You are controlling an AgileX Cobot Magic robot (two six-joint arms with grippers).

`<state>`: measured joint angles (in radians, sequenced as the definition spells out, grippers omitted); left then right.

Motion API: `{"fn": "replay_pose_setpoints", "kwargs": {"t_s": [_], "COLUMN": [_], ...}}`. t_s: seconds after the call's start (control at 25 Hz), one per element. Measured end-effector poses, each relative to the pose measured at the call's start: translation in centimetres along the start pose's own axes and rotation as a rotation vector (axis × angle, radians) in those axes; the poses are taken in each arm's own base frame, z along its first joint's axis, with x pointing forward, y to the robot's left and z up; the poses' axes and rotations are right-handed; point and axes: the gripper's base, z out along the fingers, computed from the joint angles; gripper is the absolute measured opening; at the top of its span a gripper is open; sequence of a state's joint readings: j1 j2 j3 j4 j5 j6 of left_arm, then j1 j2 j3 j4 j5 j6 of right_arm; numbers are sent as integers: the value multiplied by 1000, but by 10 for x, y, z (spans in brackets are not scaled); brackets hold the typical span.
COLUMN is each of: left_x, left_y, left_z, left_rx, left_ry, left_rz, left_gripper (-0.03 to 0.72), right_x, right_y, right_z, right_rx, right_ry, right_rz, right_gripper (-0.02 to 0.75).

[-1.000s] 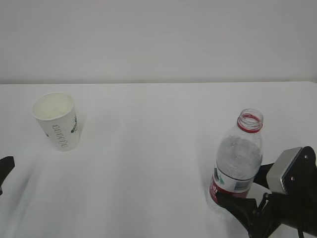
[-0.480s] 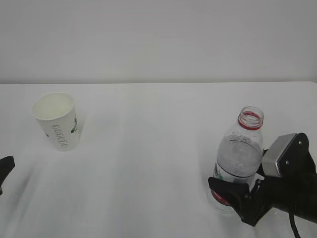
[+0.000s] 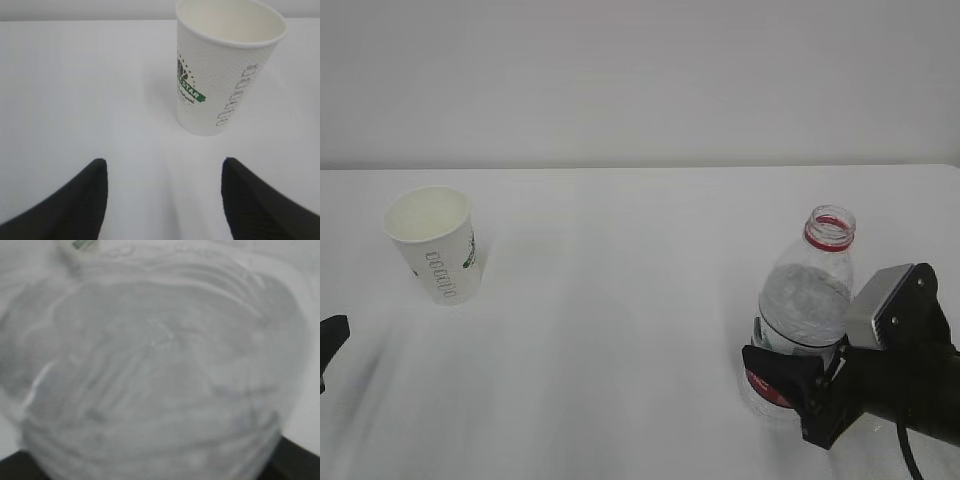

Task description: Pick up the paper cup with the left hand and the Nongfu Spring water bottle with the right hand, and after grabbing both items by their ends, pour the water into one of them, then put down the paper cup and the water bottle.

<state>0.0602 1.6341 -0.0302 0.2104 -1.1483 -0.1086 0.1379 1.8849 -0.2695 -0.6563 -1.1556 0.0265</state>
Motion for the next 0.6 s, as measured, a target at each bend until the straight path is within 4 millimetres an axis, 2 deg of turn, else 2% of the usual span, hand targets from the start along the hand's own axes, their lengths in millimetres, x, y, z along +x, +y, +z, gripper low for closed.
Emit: {"fn": "replay_pose_setpoints", "kwargs": {"t_s": [0.12, 0.6], "left_x": [0, 0], "left_y": [0, 0], "left_z": [0, 0], "left_rx": [0, 0], "left_ry": [0, 0], "left_rz": [0, 0], "left_gripper": [516, 516], "right_x": [0, -6], "right_y": [0, -2], "right_z": [0, -3], "right_rx": [1, 24], "right_ry": [-2, 8], "right_rz": [-1, -20], "right_gripper": [470, 461]}}
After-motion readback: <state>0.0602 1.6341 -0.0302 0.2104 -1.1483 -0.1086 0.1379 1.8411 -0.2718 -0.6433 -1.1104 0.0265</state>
